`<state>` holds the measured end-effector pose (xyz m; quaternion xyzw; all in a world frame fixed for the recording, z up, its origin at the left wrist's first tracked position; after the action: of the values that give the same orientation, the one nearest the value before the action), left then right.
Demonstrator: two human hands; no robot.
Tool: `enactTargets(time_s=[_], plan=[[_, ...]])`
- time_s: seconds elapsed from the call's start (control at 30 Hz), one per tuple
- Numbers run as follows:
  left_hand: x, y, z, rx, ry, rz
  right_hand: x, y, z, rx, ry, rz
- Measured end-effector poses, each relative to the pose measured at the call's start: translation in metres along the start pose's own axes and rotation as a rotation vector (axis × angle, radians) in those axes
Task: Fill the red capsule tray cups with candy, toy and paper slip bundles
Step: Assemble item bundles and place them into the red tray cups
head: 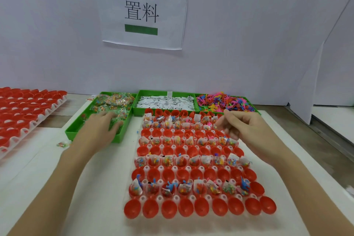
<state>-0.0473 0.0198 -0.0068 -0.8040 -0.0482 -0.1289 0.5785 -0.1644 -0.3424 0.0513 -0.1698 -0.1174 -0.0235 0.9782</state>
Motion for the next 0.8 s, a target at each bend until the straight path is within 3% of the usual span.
enactTargets(time_s=[0.13,0.23,0.53,0.67,0.8], plan=[[0.001,0.003,0.009,-0.002,0.047,0.014,0.003,0.004,-0.016,0.098,0.024,-0.050],[0.003,-0.002,0.005,0.006,0.049,-0.004,-0.007,-0.006,-0.019,0.037,0.014,-0.026],[0.000,-0.010,-0.006,0.024,0.072,-0.062,-0.047,-0.035,-0.013,-0.364,0.161,0.402],[0.000,-0.010,-0.007,0.037,0.079,-0.065,-0.063,-0.036,-0.019,-0.539,0.178,0.491],[0.000,-0.009,-0.007,0.051,0.092,-0.060,-0.069,-0.033,-0.027,-0.633,0.130,0.458]])
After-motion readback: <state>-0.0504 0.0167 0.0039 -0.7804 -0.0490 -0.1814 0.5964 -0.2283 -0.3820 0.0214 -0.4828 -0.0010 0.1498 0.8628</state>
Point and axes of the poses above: each hand's wrist, its own x-axis towards the middle knuckle, its own y-axis out of the palm, z = x × y, the point moved 6 cm from there along x, towards the middle knuckle, and after that the axes turned 2 degrees about -y, right-handed, at the moved point
